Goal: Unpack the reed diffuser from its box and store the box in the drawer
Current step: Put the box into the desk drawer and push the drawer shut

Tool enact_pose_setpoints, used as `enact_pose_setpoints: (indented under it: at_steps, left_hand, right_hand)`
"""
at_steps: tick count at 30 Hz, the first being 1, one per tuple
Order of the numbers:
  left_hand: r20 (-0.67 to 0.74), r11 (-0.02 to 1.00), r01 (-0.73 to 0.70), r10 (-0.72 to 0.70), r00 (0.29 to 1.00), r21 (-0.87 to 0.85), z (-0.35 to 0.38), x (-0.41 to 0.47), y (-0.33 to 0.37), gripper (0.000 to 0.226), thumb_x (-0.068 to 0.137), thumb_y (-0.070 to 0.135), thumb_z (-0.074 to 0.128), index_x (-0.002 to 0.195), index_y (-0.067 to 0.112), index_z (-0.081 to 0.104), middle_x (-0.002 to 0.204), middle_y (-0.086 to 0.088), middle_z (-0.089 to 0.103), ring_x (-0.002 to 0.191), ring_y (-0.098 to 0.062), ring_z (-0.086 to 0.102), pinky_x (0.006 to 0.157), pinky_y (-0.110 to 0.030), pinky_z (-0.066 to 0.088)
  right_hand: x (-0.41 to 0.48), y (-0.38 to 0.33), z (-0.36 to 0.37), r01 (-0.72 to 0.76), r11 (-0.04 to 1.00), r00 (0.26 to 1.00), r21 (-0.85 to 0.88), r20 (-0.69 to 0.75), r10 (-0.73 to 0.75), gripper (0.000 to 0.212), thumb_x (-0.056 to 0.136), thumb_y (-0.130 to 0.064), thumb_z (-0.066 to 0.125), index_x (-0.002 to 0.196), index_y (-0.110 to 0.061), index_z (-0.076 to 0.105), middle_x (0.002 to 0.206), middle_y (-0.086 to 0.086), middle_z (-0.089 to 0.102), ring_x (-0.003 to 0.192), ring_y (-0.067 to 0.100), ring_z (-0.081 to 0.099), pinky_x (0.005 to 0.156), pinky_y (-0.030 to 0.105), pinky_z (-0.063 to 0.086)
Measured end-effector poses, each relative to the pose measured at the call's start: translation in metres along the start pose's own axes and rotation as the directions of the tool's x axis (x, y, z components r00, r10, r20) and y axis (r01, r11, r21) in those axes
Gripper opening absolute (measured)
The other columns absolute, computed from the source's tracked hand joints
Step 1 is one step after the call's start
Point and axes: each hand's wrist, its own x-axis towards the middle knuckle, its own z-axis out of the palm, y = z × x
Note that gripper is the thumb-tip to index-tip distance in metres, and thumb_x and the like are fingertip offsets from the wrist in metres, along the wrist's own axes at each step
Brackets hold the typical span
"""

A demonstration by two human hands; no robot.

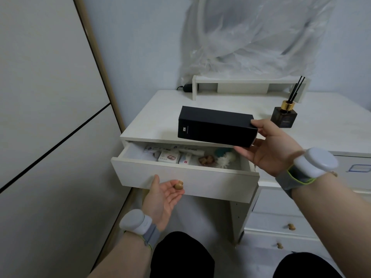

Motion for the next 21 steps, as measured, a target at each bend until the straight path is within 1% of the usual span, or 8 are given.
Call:
enact_pose_setpoints:
  at_steps: [2, 5, 10, 14, 16, 18, 19, 21]
  left_hand:
    - [-0.010, 1.000, 0.002, -0.002, 1.000, 0.004, 0.000, -0.006, -0.002, 0.063, 0.095, 0.051, 0.024, 0.093, 0.000, 0.061, 0.095, -0.019, 0.062, 0.092, -0.030, 0.060, 0.088, -0.034, 0.045]
    - [-0.015, 1.000, 0.001, -0.001, 1.000, 0.004, -0.004, -0.023, -0.004, 0.063, 0.095, 0.051, 0.023, 0.095, 0.000, 0.061, 0.097, -0.019, 0.062, 0.093, -0.029, 0.060, 0.095, -0.036, 0.043]
    - [-0.006, 1.000, 0.010, -0.009, 1.000, 0.023, -0.006, -0.039, -0.003, 0.063, 0.094, 0.052, 0.024, 0.099, 0.002, 0.061, 0.104, -0.020, 0.063, 0.098, -0.029, 0.060, 0.094, -0.035, 0.042]
    - [0.013, 0.987, 0.041, -0.043, 0.999, 0.156, -0.011, -0.046, 0.012, 0.064, 0.094, 0.052, 0.025, 0.107, 0.000, 0.060, 0.111, -0.021, 0.061, 0.107, -0.032, 0.057, 0.098, -0.037, 0.041]
    - [0.003, 0.972, 0.011, -0.013, 1.000, 0.235, -0.013, -0.048, 0.031, 0.059, 0.096, 0.047, 0.028, 0.108, -0.002, 0.058, 0.107, -0.022, 0.061, 0.103, -0.033, 0.058, 0.098, -0.039, 0.042]
    - [-0.012, 0.963, -0.042, 0.047, 0.999, 0.267, -0.014, -0.048, 0.053, 0.056, 0.097, 0.043, 0.030, 0.105, -0.005, 0.057, 0.096, -0.020, 0.064, 0.093, -0.032, 0.061, 0.094, -0.040, 0.045]
    - [-0.022, 0.962, -0.075, 0.084, 0.996, 0.264, -0.014, -0.047, 0.064, 0.055, 0.097, 0.042, 0.031, 0.102, -0.005, 0.058, 0.092, -0.018, 0.065, 0.089, -0.030, 0.062, 0.090, -0.039, 0.046]
    - [-0.029, 0.963, -0.142, 0.152, 0.988, 0.228, -0.011, -0.046, 0.086, 0.052, 0.096, 0.043, 0.032, 0.098, -0.001, 0.059, 0.093, -0.017, 0.066, 0.089, -0.027, 0.064, 0.087, -0.037, 0.048]
  right_hand:
    - [-0.002, 0.000, 0.000, 0.005, 1.000, 1.000, 0.009, -0.006, -0.005, 0.013, 0.086, -0.024, 0.058, 0.088, -0.011, 0.058, 0.096, 0.013, 0.053, 0.091, 0.028, 0.063, 0.062, 0.033, 0.060]
    - [-0.010, 0.000, 0.001, 0.001, 1.000, 1.000, 0.020, 0.003, -0.001, 0.014, 0.085, -0.024, 0.059, 0.090, -0.011, 0.058, 0.094, 0.013, 0.056, 0.087, 0.027, 0.065, 0.059, 0.031, 0.059]
    - [-0.016, 0.001, 0.001, 0.001, 1.000, 1.000, 0.018, 0.012, -0.001, 0.016, 0.085, -0.024, 0.058, 0.092, -0.010, 0.058, 0.092, 0.013, 0.057, 0.088, 0.028, 0.065, 0.060, 0.033, 0.060]
    - [-0.017, 0.004, 0.000, -0.017, 1.000, 1.000, -0.011, 0.016, 0.017, 0.018, 0.085, -0.023, 0.059, 0.095, -0.009, 0.057, 0.092, 0.014, 0.055, 0.091, 0.029, 0.064, 0.067, 0.037, 0.060]
    - [-0.018, 0.005, 0.000, -0.027, 0.999, 1.000, -0.021, 0.010, 0.028, 0.018, 0.084, -0.021, 0.060, 0.095, -0.007, 0.057, 0.096, 0.016, 0.050, 0.096, 0.029, 0.060, 0.066, 0.037, 0.060]
    - [-0.018, 0.005, 0.003, -0.041, 0.999, 0.999, -0.031, 0.014, 0.041, 0.018, 0.084, -0.020, 0.060, 0.094, -0.006, 0.057, 0.100, 0.016, 0.050, 0.099, 0.030, 0.059, 0.066, 0.038, 0.061]
    - [-0.019, 0.005, 0.005, -0.048, 0.998, 0.999, -0.038, 0.021, 0.049, 0.017, 0.084, -0.019, 0.060, 0.094, -0.006, 0.057, 0.099, 0.017, 0.052, 0.099, 0.030, 0.059, 0.067, 0.039, 0.061]
    - [-0.021, 0.004, 0.010, -0.060, 0.997, 0.997, -0.055, 0.037, 0.062, 0.015, 0.085, -0.019, 0.058, 0.093, -0.006, 0.057, 0.093, 0.016, 0.055, 0.100, 0.030, 0.059, 0.069, 0.040, 0.060]
